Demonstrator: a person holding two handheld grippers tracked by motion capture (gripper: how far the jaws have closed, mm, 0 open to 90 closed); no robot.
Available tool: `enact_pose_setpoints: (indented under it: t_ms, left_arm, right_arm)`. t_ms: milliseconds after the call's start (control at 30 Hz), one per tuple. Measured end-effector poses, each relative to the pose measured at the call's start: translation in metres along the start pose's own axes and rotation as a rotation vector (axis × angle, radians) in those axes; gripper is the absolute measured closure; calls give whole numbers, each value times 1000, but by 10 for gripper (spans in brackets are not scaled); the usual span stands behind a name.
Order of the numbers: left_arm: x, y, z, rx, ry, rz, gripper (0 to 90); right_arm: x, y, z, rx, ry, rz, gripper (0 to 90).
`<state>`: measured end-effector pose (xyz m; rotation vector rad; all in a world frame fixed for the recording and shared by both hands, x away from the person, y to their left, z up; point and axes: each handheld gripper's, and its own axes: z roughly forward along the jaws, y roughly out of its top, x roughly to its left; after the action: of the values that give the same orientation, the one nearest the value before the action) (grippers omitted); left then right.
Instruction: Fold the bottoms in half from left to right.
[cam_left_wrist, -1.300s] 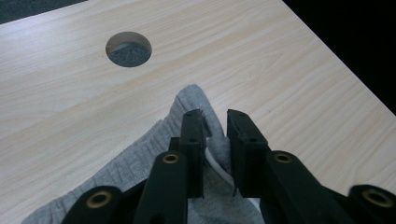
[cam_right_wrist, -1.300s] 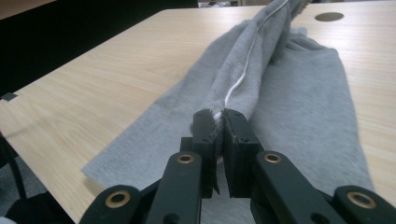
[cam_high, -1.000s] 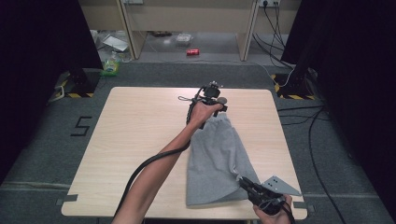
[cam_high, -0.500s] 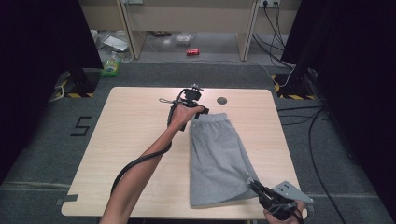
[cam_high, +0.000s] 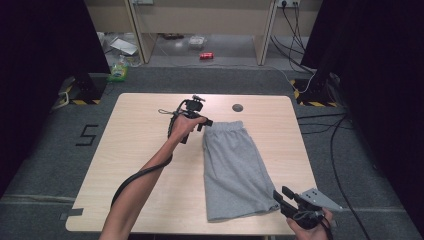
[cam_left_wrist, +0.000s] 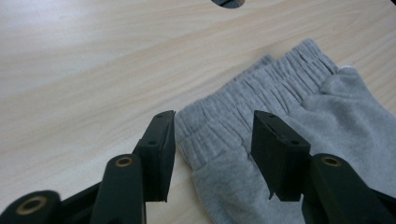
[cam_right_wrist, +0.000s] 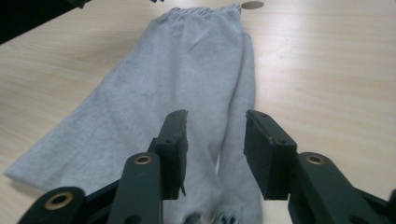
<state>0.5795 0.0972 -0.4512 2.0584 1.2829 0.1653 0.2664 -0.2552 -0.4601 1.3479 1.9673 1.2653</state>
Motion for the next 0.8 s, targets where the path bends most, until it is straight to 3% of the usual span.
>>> enact_pose_setpoints:
  t_ms: [133, 200, 400, 533, 733, 800]
  left_arm:
    - [9, -6, 0, -7, -1, -28, 464]
    - [11, -7, -3, -15, -3, -35, 461]
    - [12, -9, -8, -25, -2, -15, 432]
    - [13, -15, -6, -27, -1, -18, 409]
    - [14, -22, -1, -21, -18, -30, 377]
    - [14, -24, 0, -19, -22, -35, 372]
  right_arm:
    - [-6, 19, 31, 46, 13, -25, 576]
    - [-10, 30, 56, 79, 15, -39, 575]
    - [-23, 51, 110, 157, 11, -46, 582]
    - [-30, 58, 133, 195, -3, -37, 582]
    - [-37, 60, 162, 239, 21, -6, 583]
    - [-38, 60, 170, 252, 22, -5, 620]
